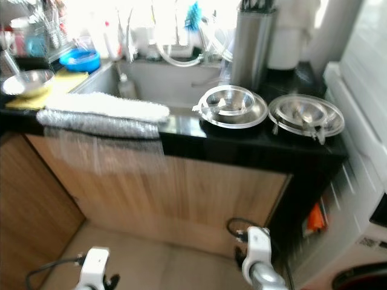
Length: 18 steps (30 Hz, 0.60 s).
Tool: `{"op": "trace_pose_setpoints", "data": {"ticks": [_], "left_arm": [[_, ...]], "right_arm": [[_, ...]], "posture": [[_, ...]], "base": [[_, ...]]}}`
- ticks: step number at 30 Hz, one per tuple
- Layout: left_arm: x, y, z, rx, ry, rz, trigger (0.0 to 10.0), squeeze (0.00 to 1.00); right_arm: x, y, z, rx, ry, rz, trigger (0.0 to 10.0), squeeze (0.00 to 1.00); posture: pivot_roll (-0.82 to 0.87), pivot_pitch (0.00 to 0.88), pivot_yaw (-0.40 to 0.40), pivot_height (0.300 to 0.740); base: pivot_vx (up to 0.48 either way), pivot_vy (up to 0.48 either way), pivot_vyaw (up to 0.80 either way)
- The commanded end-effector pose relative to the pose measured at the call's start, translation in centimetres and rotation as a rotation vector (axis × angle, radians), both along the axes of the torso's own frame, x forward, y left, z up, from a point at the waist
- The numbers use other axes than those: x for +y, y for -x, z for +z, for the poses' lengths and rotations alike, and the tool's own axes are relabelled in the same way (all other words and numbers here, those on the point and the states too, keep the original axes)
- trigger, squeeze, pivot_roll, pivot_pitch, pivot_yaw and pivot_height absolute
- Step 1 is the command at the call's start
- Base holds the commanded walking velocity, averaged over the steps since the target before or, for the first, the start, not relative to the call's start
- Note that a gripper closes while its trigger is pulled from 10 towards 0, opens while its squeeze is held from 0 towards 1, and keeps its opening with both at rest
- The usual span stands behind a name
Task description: Kitchen organization
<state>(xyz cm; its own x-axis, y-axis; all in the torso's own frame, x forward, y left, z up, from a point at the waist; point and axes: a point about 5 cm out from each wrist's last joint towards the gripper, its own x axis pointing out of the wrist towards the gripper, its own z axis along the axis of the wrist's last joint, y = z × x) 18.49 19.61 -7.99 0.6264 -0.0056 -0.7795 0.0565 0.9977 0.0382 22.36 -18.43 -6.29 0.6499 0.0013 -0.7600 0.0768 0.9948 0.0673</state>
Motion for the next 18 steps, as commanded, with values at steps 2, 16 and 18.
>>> {"op": "trace_pose_setpoints", "data": {"ticks": [2, 16, 18], "left_arm": [[-0.07, 0.06, -0.07, 0.013, -0.005, -0.012, 10.0, 0.0], [-0.01, 0.2, -0.13, 0.015, -0.008, -0.013, 10.0, 0.0], [-0.04, 0.2, -0.13, 0.014, -0.007, -0.014, 10.0, 0.0]], "right_arm": [[-0.05, 0.31, -0.19, 0.014, -0.004, 0.001, 10.0, 0.0], [-0.06, 0.38, -0.23, 0.015, 0.002, 0.007, 10.0, 0.0], [-0.05, 0.4, -0.24, 0.015, 0.002, 0.008, 10.0, 0.0]], "posture": [[-0.01, 0.0, 0.046, 0.74], [-0.01, 0.0, 0.05, 0.74], [-0.01, 0.0, 0.05, 0.74]], "base": [[0.251, 0.0, -0.73], [0.126, 0.0, -0.15], [0.0, 0.0, 0.0]]}}
